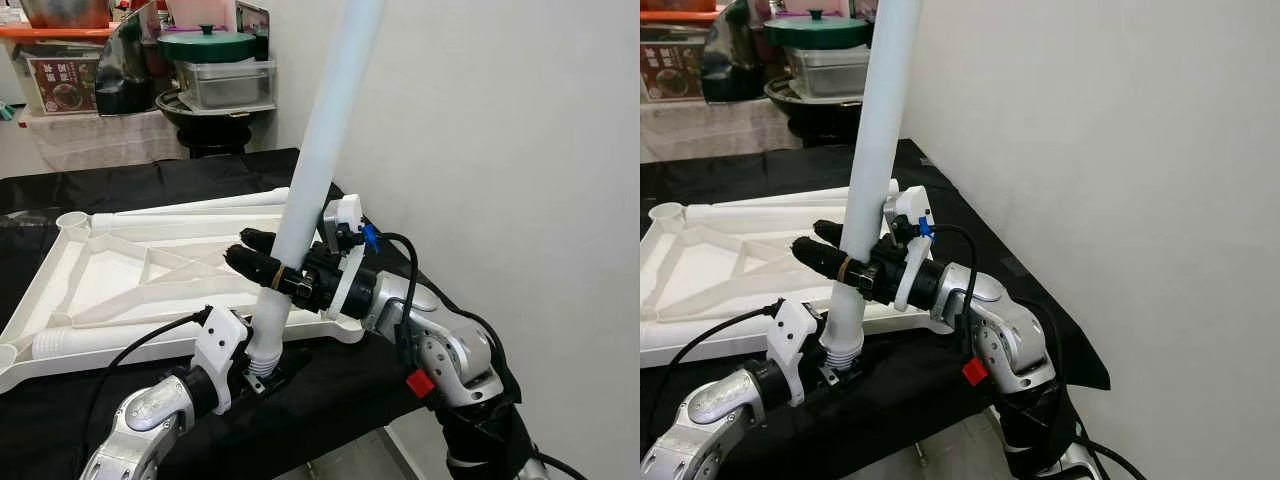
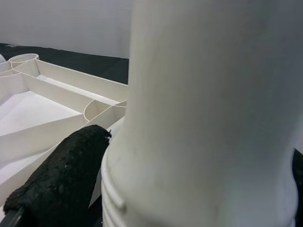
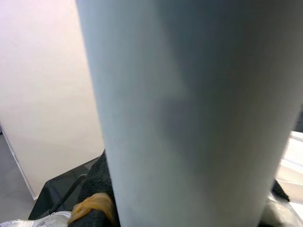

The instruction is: Building children table

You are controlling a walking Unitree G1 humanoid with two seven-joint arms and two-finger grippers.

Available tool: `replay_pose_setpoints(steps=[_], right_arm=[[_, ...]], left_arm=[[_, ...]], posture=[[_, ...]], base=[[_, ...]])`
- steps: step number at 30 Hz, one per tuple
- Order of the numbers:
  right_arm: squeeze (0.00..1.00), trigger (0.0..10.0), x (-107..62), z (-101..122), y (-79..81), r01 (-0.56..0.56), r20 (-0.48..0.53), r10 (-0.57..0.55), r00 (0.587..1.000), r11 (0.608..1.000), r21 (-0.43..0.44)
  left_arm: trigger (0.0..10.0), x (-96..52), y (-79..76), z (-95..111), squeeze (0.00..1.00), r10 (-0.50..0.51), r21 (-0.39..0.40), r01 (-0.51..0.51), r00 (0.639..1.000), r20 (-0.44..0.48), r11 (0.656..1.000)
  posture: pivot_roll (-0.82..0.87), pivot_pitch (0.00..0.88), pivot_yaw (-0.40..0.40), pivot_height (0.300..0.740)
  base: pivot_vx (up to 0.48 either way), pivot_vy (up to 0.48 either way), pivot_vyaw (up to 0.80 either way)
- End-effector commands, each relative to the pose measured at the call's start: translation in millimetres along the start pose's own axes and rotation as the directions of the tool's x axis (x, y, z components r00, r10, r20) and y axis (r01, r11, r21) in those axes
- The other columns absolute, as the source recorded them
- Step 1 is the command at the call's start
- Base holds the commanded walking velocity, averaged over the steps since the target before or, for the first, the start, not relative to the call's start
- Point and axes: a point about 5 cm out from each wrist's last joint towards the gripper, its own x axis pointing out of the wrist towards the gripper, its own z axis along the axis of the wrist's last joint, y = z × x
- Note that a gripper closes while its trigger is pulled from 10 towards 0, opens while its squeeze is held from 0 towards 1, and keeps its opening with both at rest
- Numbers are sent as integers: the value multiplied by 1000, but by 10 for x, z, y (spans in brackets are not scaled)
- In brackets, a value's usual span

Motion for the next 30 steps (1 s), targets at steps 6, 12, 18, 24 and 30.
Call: replay_pose_setpoints(steps=[6,12,18,24,30], right_arm=[[0,10000,44,31,108,-64,20,63,998,998,20],[0,10000,49,3,122,-68,10,68,998,997,29],[0,10000,52,2,126,-70,6,70,998,997,34],[675,10000,36,-8,81,-50,0,50,999,996,68],[1000,10000,1,-3,52,-67,17,66,998,994,88]], left_arm=[[7255,-3,-36,-58,0,-11,-3,11,1000,-16,1000],[0,-13,-40,-23,0,-21,12,21,1000,19,1000],[0,-16,-45,-38,0,-18,21,18,1000,10,1000],[8118,-18,-27,-36,0,-11,28,11,1000,-6,1000],[10000,-27,-25,25,0,-51,37,51,999,-2,998]], posture=[[74,0,-63,740],[76,0,-66,740],[78,0,-67,740],[79,0,-65,740],[85,0,-67,740]], base=[[0,0,0],[0,0,0],[0,0,0],[0,0,0],[0,0,0]])
